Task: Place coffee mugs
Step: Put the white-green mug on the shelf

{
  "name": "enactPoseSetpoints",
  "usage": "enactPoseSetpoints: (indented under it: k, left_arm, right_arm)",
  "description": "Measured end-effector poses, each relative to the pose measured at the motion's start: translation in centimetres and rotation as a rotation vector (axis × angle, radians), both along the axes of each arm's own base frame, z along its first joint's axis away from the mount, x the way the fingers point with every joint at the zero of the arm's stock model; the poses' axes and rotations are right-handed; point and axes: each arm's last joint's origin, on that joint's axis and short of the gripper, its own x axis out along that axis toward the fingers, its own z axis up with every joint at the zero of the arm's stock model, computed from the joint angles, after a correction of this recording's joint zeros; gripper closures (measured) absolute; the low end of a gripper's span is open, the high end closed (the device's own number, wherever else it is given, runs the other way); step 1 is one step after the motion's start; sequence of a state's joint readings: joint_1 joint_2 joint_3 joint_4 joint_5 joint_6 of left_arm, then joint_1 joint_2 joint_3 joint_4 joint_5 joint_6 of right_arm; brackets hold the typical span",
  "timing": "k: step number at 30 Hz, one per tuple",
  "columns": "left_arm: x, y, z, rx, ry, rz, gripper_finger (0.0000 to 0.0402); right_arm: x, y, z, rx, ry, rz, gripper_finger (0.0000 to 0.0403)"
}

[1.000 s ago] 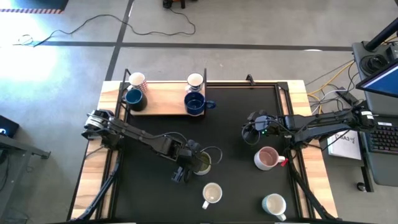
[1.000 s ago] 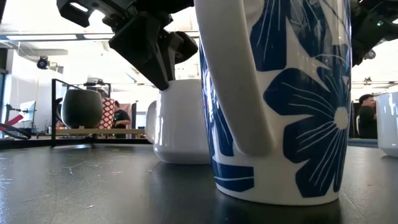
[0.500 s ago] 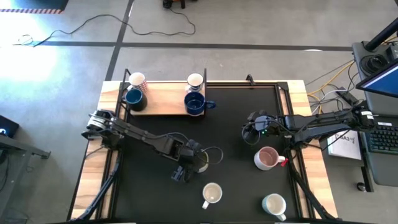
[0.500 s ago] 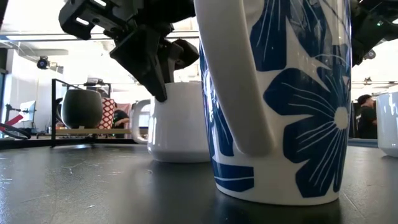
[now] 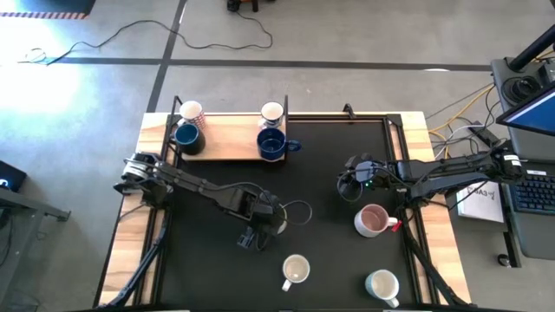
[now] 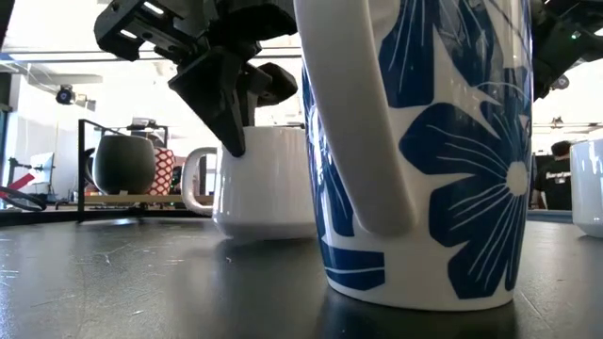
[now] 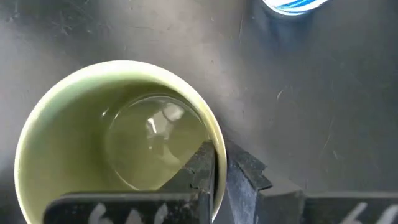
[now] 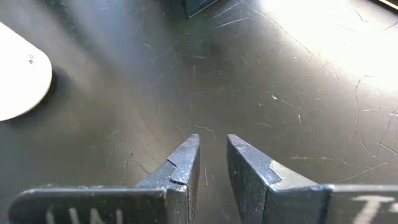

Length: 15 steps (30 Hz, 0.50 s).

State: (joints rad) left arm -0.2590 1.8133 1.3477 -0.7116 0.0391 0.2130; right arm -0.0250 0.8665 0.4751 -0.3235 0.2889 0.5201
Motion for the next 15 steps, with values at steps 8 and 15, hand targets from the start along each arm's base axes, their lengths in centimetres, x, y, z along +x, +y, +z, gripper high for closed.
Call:
enactPoseSetpoints:
  k: [8, 15]
  left_arm:
    - [-0.3, 0.7, 1.5, 0.101, 0.050, -0.038, 0.0398]
    - [-1.2, 2.8, 3.7, 0.145, 0.082, -0.114, 0.0400]
  right_arm:
    - [0.0, 0.0, 0.0, 0.000, 0.000, 0.000, 0.0335]
    - [0.0, 0.0, 0.0, 0.000, 0.000, 0.001, 0.0335]
